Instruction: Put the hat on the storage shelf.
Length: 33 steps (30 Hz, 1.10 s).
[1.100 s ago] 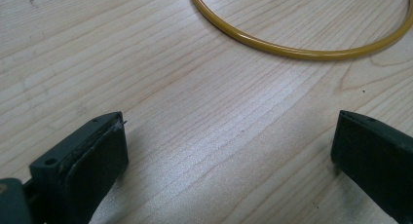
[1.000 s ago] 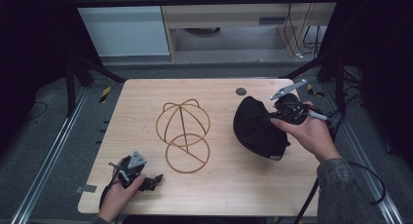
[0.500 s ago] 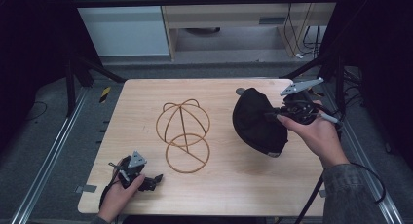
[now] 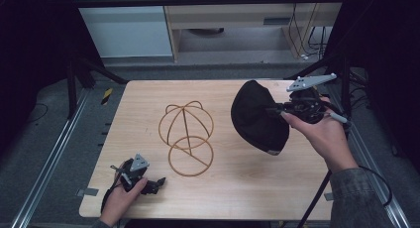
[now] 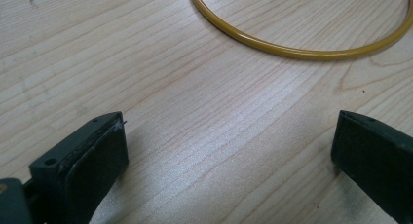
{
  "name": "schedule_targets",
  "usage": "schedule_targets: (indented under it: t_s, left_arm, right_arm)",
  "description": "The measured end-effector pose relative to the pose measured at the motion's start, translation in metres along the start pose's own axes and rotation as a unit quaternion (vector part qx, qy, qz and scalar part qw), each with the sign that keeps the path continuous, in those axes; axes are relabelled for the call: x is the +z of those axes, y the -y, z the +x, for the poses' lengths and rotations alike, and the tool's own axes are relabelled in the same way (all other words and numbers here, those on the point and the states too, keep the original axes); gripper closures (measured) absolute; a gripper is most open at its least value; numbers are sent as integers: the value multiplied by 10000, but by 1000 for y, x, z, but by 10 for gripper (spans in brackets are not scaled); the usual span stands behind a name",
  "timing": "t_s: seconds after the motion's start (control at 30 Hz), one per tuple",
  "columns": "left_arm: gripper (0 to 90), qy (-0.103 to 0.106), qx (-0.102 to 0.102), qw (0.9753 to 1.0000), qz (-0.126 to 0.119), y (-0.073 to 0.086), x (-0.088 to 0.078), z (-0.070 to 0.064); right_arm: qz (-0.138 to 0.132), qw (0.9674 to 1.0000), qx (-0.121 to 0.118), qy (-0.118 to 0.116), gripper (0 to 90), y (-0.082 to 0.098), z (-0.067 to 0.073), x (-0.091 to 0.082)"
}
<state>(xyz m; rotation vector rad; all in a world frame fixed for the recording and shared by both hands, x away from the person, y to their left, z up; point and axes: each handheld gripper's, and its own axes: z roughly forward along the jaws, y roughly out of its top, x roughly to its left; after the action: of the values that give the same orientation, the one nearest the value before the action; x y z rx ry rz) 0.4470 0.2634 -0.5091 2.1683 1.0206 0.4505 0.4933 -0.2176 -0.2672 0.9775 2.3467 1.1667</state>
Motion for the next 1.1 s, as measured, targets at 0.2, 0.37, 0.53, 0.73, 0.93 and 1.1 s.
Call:
schedule_targets:
  t_s: [0.2, 0.37, 0.53, 0.73, 0.93, 1.1]
  left_arm:
    - [0, 10, 16, 10000, 2, 0, 0, 0]
    - [0, 11, 16, 10000, 2, 0, 0, 0]
    - [0, 4, 18, 10000, 2, 0, 0, 0]
    - [0, 6, 16, 10000, 1, 0, 0, 0]
    - [0, 7, 16, 10000, 5, 0, 0, 0]
    - [0, 6, 17, 10000, 5, 0, 0, 0]
  right_arm:
    - [-168, 9998, -41, -69, 750, -9, 8, -4]
    - [-248, 9996, -90, -74, 750, -15, 12, -6]
    - [-336, 9993, -86, -162, 750, -19, 15, -9]
    - [-419, 9988, -118, -221, 750, -24, 19, -13]
    - [-471, 9984, -124, -282, 750, -28, 22, -15]
    - [-538, 9978, -123, -370, 750, -32, 25, -15]
